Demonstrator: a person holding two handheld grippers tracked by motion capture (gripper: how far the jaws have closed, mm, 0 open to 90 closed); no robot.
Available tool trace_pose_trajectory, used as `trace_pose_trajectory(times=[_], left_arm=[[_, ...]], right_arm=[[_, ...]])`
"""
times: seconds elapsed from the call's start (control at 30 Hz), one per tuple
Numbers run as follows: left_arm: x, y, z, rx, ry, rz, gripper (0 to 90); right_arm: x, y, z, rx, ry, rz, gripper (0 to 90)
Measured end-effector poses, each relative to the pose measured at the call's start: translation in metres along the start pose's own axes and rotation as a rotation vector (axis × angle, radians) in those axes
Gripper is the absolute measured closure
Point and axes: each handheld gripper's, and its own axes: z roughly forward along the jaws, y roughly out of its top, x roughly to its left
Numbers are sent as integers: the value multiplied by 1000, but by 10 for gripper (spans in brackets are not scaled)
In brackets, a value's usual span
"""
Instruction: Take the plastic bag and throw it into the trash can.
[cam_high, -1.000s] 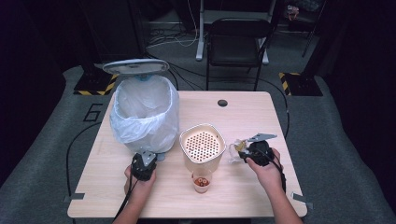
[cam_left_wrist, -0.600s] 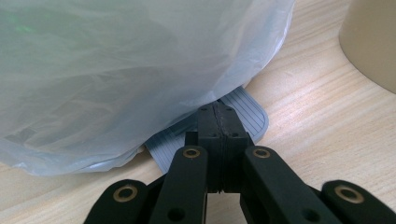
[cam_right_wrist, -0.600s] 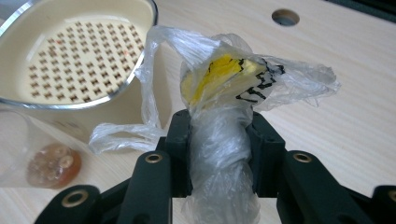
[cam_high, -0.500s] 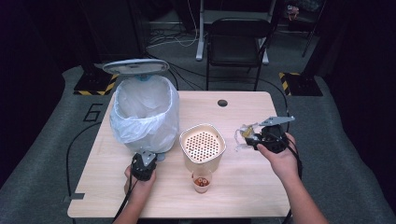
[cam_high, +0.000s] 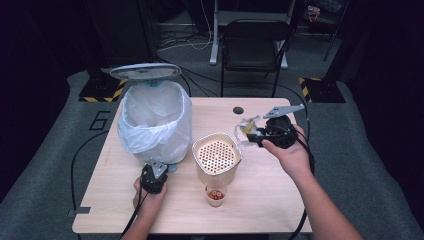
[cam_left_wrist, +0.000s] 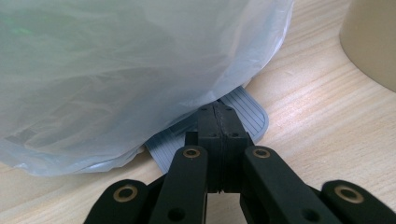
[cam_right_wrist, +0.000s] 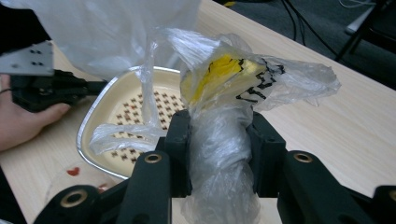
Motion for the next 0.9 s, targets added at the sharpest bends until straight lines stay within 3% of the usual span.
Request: trace_pose_trajectory(times=[0.23, 0.4, 0.57, 0.9], left_arm=[[0, 0, 0, 1, 1, 1, 899], [-1, 0, 0, -2, 4, 0, 899], [0, 1, 0, -4, 32, 44, 899], [0, 1, -1, 3, 31, 47, 899]], right_arm=[[18, 25, 9, -9, 44, -58, 653], [33, 46, 19, -5, 72, -73, 651], [45, 67, 33, -7, 90, -99, 649], [57, 92, 45, -22, 111, -124, 649]])
